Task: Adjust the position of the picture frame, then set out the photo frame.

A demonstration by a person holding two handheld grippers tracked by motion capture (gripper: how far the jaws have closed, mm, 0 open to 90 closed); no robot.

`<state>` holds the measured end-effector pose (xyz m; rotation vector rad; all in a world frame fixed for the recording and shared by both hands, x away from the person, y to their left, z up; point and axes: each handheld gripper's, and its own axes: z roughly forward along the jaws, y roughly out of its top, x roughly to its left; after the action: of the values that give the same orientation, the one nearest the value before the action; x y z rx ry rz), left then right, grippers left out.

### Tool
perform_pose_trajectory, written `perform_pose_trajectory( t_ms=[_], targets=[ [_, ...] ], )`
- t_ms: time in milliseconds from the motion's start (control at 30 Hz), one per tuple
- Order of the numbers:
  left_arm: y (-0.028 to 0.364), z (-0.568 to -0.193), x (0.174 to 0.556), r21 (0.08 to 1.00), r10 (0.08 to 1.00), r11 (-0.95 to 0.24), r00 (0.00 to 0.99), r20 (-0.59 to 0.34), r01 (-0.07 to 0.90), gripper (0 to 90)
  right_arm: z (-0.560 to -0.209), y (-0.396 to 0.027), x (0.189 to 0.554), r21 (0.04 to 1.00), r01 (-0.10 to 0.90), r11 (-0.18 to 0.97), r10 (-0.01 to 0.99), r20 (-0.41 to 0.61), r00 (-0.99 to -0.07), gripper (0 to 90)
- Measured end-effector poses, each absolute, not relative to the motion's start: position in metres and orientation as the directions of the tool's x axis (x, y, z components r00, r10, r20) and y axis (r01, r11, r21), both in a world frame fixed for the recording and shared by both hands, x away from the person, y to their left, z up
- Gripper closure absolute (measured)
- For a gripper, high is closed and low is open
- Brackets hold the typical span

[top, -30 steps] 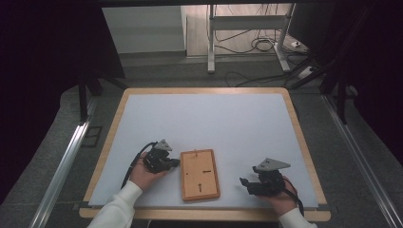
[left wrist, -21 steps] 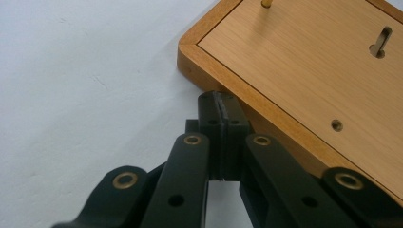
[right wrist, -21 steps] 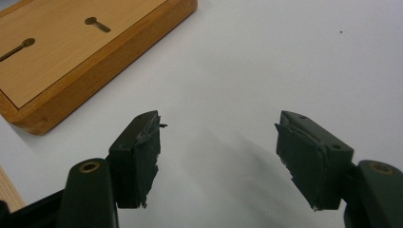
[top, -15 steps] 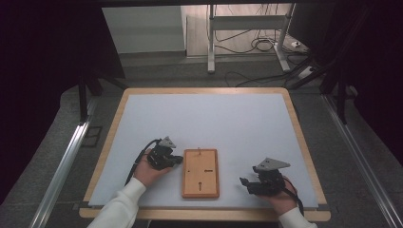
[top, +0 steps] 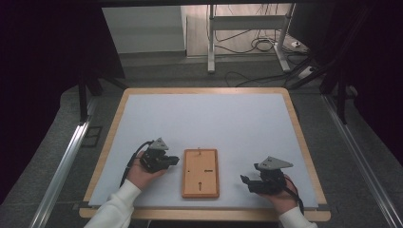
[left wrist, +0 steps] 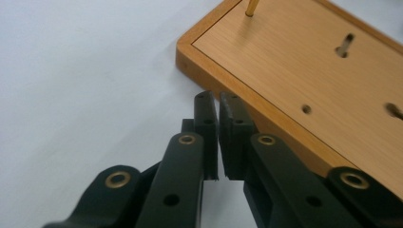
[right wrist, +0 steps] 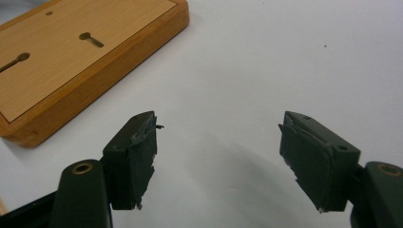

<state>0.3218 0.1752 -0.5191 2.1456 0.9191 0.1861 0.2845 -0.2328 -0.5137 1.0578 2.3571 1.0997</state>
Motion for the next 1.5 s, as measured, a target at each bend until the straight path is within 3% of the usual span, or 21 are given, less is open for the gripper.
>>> perform_pose_trajectory(
  t_ms=[200,367,867,1067,1500],
  targets=[
    [0.189,-0.517,0.321,0.721,0.727,-0.388,0.671,-0.143,0.574,44.9,-0.513,-0.232,0.284,0.77,0.47,0.431,0.736,0.001,-0.677,27.9],
    [0.186,-0.516,0.319,0.724,0.738,-0.401,0.667,-0.108,0.561,28.0,-0.514,-0.232,0.284,0.771,0.466,0.433,0.732,0.0,-0.682,26.2],
    [0.184,-0.512,0.311,0.729,0.735,-0.437,0.676,-0.048,0.527,21.3,-0.511,-0.227,0.286,0.779,0.453,0.434,0.727,-0.006,-0.686,20.5],
    [0.168,-0.509,0.315,0.736,0.712,-0.473,0.702,-0.004,0.484,22.2,-0.51,-0.224,0.287,0.78,0.445,0.44,0.722,-0.013,-0.692,20.5],
    [0.129,-0.506,0.336,0.741,0.65,-0.5,0.76,-0.022,0.449,27.3,-0.508,-0.221,0.281,0.782,0.434,0.447,0.711,-0.017,-0.703,20.5]
  ],
)
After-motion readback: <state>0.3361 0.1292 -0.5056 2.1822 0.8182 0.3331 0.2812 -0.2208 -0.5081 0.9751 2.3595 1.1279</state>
